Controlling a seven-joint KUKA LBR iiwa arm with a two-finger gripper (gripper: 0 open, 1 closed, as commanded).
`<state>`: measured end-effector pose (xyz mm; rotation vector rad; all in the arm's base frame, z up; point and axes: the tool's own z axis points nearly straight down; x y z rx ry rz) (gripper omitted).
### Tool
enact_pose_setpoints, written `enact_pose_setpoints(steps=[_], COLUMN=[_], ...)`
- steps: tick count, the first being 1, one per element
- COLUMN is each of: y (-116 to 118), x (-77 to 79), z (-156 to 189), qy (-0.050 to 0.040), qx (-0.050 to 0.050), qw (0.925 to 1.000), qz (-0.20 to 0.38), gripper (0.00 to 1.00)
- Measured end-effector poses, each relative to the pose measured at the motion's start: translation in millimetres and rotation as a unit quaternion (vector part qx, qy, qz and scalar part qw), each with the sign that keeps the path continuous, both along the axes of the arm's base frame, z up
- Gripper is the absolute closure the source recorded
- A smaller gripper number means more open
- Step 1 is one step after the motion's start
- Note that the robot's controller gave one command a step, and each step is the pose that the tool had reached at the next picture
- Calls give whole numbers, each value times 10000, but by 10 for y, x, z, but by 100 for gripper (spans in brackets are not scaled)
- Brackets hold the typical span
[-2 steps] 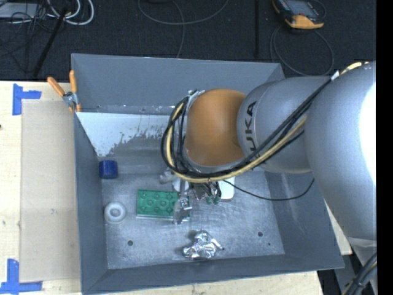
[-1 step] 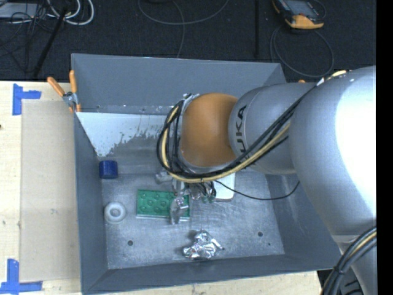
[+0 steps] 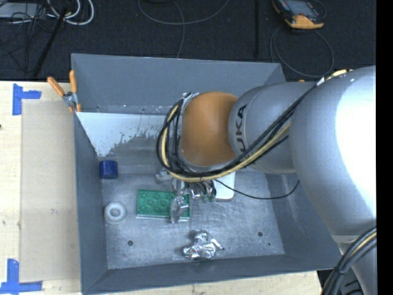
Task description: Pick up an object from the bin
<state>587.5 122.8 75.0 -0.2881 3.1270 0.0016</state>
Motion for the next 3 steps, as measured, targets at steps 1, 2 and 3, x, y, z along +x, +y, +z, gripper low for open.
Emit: enact_pose_setpoints(steps=[1,2,3], y=[6,9,14], x=[17,35,49], z=[21,575,1087], qy=[-26,-26,-26], qx=[9,0,-1], qw=[10000,10000,10000], qz=[-2,3,5], gripper=[100,100,100])
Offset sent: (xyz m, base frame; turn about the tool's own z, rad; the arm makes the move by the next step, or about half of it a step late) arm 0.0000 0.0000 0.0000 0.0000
